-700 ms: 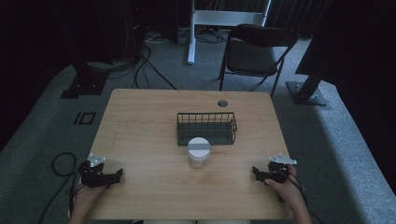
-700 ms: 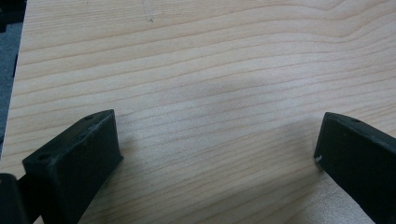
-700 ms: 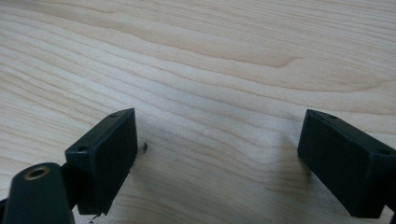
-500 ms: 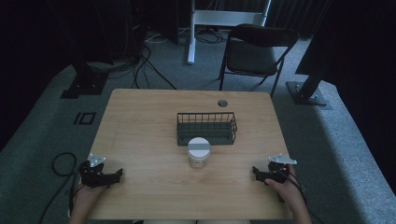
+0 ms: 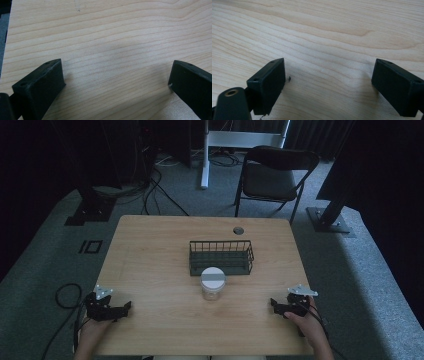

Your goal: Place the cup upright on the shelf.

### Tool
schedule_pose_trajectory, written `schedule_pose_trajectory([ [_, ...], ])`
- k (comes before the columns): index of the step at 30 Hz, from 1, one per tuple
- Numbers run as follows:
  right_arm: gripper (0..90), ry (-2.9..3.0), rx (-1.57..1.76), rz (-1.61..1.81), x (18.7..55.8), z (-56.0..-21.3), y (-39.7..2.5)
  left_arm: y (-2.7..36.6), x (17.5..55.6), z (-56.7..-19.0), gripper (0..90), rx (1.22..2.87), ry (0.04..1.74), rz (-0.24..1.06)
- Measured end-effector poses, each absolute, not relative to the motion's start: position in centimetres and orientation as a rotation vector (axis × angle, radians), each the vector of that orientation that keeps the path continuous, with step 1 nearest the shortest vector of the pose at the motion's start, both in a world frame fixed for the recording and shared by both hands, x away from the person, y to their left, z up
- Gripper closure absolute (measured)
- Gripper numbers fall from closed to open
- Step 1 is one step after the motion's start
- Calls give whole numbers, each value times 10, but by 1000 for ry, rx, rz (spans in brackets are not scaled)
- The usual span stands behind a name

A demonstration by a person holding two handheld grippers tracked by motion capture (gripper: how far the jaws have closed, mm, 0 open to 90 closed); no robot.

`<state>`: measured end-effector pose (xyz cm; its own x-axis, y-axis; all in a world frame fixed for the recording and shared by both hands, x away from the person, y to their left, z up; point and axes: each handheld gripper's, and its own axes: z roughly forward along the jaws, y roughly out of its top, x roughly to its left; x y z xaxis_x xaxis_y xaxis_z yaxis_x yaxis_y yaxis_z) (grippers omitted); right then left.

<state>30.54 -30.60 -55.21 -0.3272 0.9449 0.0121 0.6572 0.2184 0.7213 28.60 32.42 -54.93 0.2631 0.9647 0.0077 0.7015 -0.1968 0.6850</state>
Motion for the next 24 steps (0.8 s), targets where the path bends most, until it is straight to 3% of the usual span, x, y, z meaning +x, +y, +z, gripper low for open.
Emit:
schedule_pose_trajectory([
  [24,118,2170,1340,986,309,-543,-271,324,286,-549,2,1974,1501,603],
])
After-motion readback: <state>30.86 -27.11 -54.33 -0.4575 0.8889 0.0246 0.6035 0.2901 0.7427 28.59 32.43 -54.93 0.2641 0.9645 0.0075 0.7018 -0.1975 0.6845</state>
